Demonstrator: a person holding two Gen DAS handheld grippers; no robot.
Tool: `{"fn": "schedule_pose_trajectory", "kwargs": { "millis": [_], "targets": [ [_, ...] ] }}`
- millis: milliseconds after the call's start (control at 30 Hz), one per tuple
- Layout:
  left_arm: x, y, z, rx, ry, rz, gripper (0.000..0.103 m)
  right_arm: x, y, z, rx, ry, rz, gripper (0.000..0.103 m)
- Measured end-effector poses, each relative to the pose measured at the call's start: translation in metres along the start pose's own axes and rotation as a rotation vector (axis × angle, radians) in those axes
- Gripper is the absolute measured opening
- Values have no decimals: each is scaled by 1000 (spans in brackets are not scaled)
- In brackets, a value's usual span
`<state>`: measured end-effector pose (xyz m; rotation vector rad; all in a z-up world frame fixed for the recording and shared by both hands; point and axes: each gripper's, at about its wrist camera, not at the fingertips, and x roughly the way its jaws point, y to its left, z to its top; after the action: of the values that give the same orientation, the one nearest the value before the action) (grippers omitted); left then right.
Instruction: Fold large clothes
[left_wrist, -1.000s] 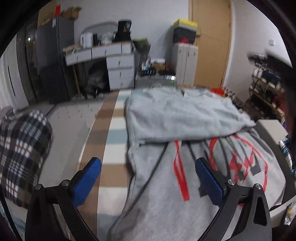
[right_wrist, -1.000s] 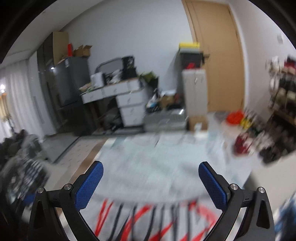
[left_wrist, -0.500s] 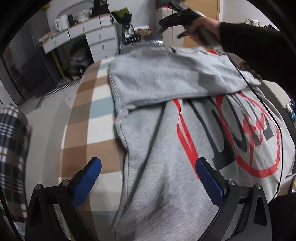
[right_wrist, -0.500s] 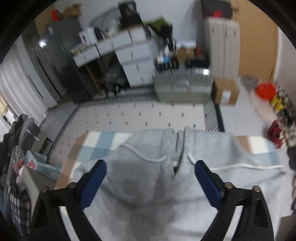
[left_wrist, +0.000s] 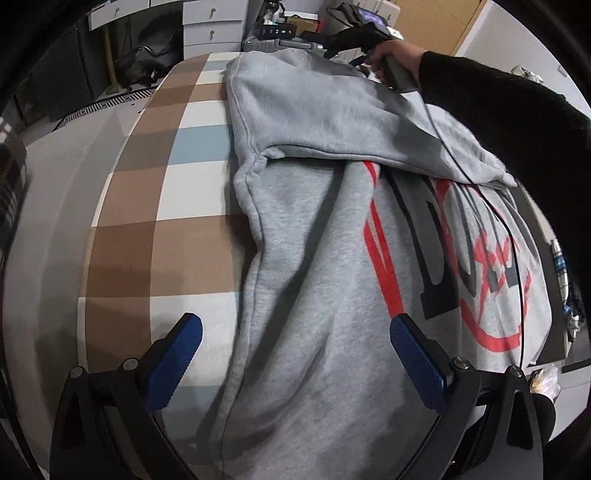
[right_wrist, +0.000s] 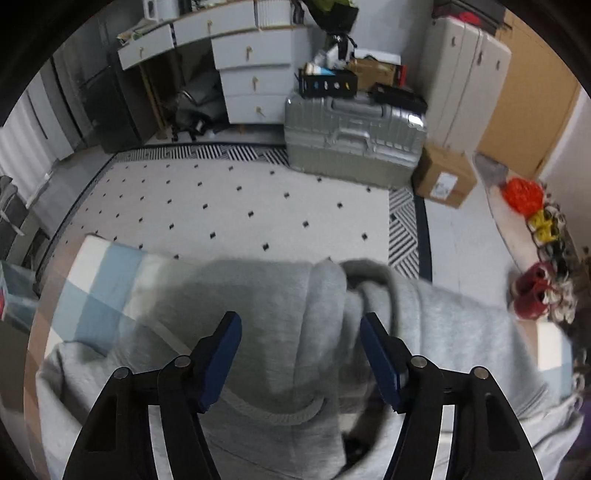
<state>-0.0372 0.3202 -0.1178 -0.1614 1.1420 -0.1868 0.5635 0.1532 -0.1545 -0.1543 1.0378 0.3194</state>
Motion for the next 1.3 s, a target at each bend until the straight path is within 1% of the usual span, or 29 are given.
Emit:
{"fn": "schedule_pose_trajectory", "kwargs": {
  "millis": [33, 67, 100, 133, 167, 233, 300, 367, 433, 500, 533, 567, 600, 667, 700, 733, 767, 833, 867, 933, 967, 1000, 1033, 1067, 1100, 1133, 1167, 1233, 1300],
  "targets": [
    [-1, 0, -2, 2, 2, -1, 99, 1, -2, -3, 22, -1, 8, 59],
    [-2, 1, -3, 4, 7, 0, 99, 0, -3, -6, 19, -11, 0, 51],
    [-1, 2, -1, 6, 11, -5, 99, 0, -4, -8, 17, -18, -13, 39],
    [-1, 2, -1, 8, 13, -12, 99, -2, -5, -10, 18, -35, -3, 33],
    [-1, 2, -1, 9, 10, -14, 99, -4, -5, -11, 21, -43, 3, 14],
    [0, 0, 2, 19, 4, -11, 99, -11, -5, -15, 34, -70, 17, 13],
    [2, 1, 4, 21, 5, 1, 99, -21, -1, -16, 12, -117, 10, 12],
    [7, 4, 8, 14, 19, 3, 99, -36, 6, -18, -23, -176, 4, 12],
    [8, 4, 9, 4, 24, 1, 99, -59, 15, -30, -69, -267, -37, 12],
    [6, 4, 9, 7, 15, 0, 99, -76, 20, -47, -79, -306, 2, 11],
    [6, 2, 9, 11, 12, 3, 99, -89, 23, -61, -102, -336, 8, 11],
    [5, 1, 9, 11, 8, 4, 99, -101, 25, -75, -112, -361, 42, 9],
    [4, 0, 8, 14, 7, 1, 99, -108, 26, -85, -120, -359, 68, 4],
    [2, -3, 6, 20, 1, -7, 99, -129, 28, -120, -137, -353, 132, 4],
    [2, -5, 5, 22, -1, -6, 99, -132, 31, -129, -161, -345, 159, 0],
    [1, -7, 5, 28, -2, -8, 99, -136, 38, -146, -223, -332, 184, 0],
    [1, -10, 4, 32, -3, -12, 99, -137, 49, -164, -297, -311, 167, 0],
    [1, -16, 2, 46, -1, -23, 99, -131, 58, -176, -349, -238, 167, 0],
    [0, -19, 0, 55, -1, -25, 99, -129, 61, -178, -363, -219, 163, 0],
    [0, -23, -1, 68, -2, -26, 99, -133, 62, -174, -370, -237, 145, 0],
    [0, -24, -1, 73, -2, -25, 99, -136, 57, -164, -341, -250, 148, 0],
    [1, -23, 0, 74, -1, -24, 99, -137, 50, -152, -295, -257, 165, 7],
    [2, -23, 0, 73, -1, -23, 99, -137, 45, -144, -262, -263, 180, 16],
    [3, -21, 1, 69, 2, -20, 99, -136, 36, -132, -216, -271, 197, 48],
    [4, -18, 2, 63, 7, -19, 99, -133, 26, -117, -166, -294, 195, 81],
    [6, -17, 3, 56, 14, -22, 99, -129, 17, -103, -113, -327, 178, 89],
    [6, -15, 3, 48, 19, -26, 99, -124, 9, -91, -67, -336, 173, 90],
    [9, -12, 4, 35, 29, -39, 99, -102, -2, -66, 19, -283, 181, 90],
    [13, -8, 6, 30, 38, -34, 99, -76, -13, -46, 91, -222, 228, 89]
  ]
}}
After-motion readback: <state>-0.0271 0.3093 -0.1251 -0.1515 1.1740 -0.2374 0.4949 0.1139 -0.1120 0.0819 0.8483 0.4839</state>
